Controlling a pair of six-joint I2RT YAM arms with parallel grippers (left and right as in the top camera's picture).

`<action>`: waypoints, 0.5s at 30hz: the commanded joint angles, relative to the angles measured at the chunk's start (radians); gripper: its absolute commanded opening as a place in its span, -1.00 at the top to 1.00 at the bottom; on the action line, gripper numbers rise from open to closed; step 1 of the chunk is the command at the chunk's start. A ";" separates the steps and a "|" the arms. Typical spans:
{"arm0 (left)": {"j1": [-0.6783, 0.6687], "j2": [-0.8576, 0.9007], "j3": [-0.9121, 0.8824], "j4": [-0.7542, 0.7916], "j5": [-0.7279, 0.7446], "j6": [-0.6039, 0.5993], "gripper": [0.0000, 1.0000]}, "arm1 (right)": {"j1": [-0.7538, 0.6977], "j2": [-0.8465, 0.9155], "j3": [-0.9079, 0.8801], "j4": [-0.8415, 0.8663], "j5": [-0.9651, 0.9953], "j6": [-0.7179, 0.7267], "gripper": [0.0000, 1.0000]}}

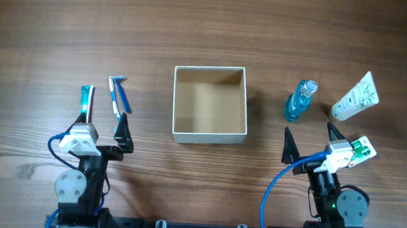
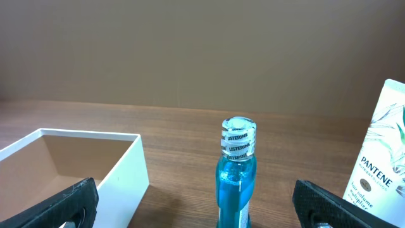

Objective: Pack container

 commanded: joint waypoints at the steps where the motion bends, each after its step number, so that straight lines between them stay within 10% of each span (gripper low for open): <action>1: 0.006 -0.008 -0.008 -0.001 -0.007 -0.008 -1.00 | -0.001 -0.001 -0.001 0.003 -0.009 -0.008 -1.00; 15: 0.007 -0.008 -0.008 0.003 0.000 -0.008 -1.00 | -0.001 0.002 -0.001 0.003 -0.009 0.095 -1.00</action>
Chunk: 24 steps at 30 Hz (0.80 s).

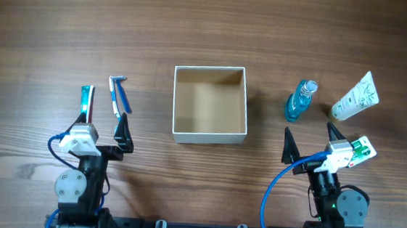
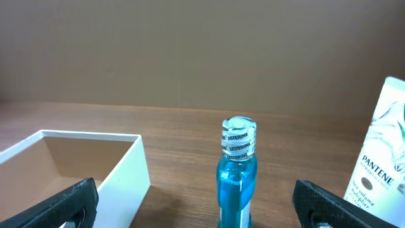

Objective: Pack container

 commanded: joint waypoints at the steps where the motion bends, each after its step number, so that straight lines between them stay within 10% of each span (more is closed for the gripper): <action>1: 0.006 -0.008 -0.008 0.003 0.000 -0.008 -0.99 | -0.001 0.002 -0.001 0.004 -0.009 0.079 -0.99; 13: 0.006 0.006 0.093 -0.021 0.064 -0.192 -0.99 | -0.001 0.113 0.167 -0.108 0.002 0.117 -0.99; 24: 0.006 0.404 0.594 -0.427 -0.008 -0.215 -0.99 | -0.001 0.693 0.789 -0.506 -0.016 0.105 -0.99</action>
